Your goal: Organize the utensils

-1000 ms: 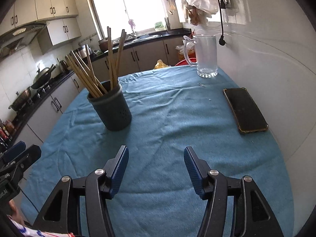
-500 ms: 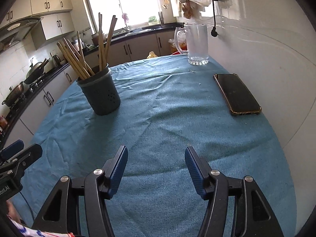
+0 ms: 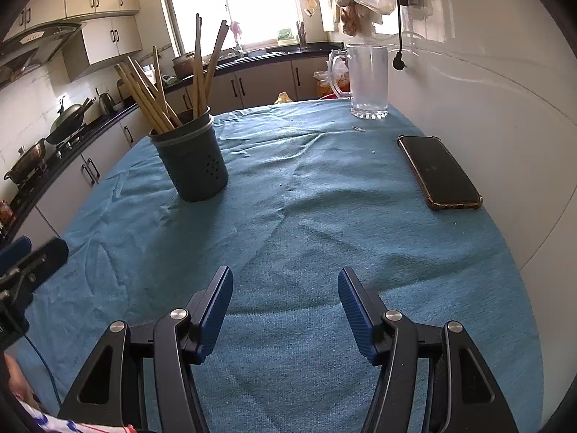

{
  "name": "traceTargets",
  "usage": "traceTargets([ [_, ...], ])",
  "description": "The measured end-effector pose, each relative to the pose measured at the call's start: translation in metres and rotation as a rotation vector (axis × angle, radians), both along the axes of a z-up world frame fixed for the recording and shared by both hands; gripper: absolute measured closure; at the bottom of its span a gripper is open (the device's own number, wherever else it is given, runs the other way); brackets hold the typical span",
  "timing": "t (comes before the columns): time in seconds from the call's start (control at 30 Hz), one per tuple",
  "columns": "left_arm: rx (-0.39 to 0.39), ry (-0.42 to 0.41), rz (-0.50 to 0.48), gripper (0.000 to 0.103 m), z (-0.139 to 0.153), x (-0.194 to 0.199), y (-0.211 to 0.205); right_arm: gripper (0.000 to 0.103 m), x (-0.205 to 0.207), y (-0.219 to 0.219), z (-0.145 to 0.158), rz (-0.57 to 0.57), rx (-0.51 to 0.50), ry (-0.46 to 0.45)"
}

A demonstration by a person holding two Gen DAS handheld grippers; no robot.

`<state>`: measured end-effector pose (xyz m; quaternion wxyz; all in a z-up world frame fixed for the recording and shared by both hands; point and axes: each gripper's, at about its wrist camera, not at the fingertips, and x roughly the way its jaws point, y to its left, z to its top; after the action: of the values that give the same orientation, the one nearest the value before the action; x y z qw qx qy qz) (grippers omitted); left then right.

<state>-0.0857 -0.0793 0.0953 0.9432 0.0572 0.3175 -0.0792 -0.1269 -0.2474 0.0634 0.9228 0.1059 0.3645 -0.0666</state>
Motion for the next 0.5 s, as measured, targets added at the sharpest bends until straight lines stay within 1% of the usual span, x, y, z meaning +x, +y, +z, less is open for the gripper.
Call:
traceTargets([
  [0.13,0.0,-0.055,0.032,0.006,0.006,-0.006,0.004,0.038,-0.002,0.002,0.001,0.003,0.0,-0.005],
  [0.2,-0.004,-0.097,0.057,0.005,0.011,-0.01,0.007,0.038,-0.003,0.004,0.002,0.001,-0.01,-0.013],
  [0.3,-0.001,-0.154,0.105,0.0,0.018,-0.017,0.01,0.037,-0.006,0.006,0.005,0.003,-0.025,-0.025],
  [0.33,-0.003,-0.17,0.113,0.0,0.021,-0.019,0.012,0.036,-0.006,0.007,0.005,0.003,-0.026,-0.027],
  [0.43,-0.019,-0.166,0.085,0.0,0.029,-0.023,0.014,0.036,-0.006,0.008,0.006,0.008,-0.033,-0.035],
  [0.5,-0.007,-0.143,0.07,0.0,0.032,-0.025,0.012,0.035,-0.005,0.01,0.006,0.01,-0.032,-0.036],
])
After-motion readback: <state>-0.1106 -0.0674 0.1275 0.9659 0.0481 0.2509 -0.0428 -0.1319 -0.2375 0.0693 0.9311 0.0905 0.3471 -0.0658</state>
